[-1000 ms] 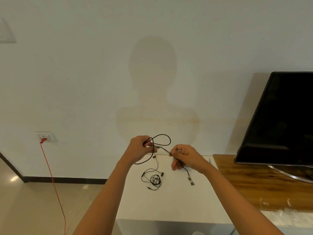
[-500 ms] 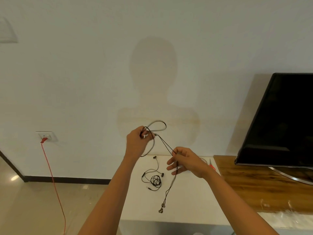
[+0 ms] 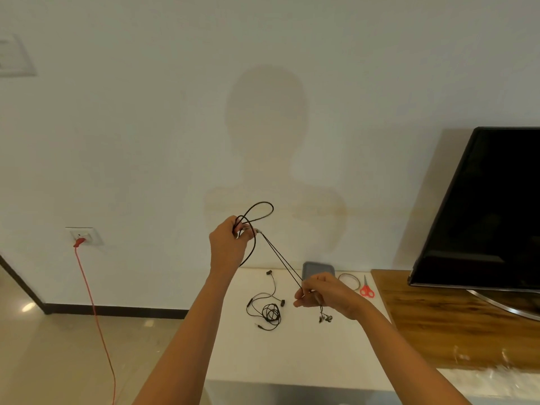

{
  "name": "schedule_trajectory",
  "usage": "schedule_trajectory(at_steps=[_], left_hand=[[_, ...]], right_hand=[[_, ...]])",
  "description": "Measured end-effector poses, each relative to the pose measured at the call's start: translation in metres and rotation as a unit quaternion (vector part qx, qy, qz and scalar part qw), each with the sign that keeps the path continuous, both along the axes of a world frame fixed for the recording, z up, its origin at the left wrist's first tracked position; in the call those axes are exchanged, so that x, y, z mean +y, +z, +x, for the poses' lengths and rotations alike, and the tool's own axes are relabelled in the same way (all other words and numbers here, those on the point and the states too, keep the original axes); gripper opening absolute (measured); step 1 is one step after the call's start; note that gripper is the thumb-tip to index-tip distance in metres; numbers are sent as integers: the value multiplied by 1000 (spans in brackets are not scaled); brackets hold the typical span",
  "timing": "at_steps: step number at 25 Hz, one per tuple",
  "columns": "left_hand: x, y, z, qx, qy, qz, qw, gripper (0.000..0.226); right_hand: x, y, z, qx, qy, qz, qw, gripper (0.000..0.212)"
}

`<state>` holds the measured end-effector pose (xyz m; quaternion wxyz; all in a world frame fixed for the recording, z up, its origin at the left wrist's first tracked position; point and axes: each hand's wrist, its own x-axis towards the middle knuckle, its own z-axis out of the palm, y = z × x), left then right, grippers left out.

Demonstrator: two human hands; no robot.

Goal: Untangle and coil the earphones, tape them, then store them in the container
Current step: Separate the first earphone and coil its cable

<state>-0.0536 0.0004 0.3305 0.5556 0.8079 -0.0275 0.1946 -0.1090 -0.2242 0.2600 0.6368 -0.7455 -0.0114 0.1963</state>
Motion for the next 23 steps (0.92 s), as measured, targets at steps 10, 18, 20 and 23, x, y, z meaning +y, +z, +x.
schedule_trajectory(at_steps=[10, 18, 20, 23], left_hand=[[17, -15, 1, 34, 70, -40, 996, 43], [23, -2, 5, 14, 109, -56, 992, 44], [29, -1, 6, 15, 126, -69, 990, 45], [34, -3, 8, 14, 131, -56, 990, 45]], right_hand=[[-16, 10, 5, -38, -53, 206, 976, 13], [-23, -8, -4, 0, -88, 165, 982, 12], [-29, -11, -7, -2, -92, 160, 983, 17], [-35, -14, -11, -3, -81, 126, 989, 15]])
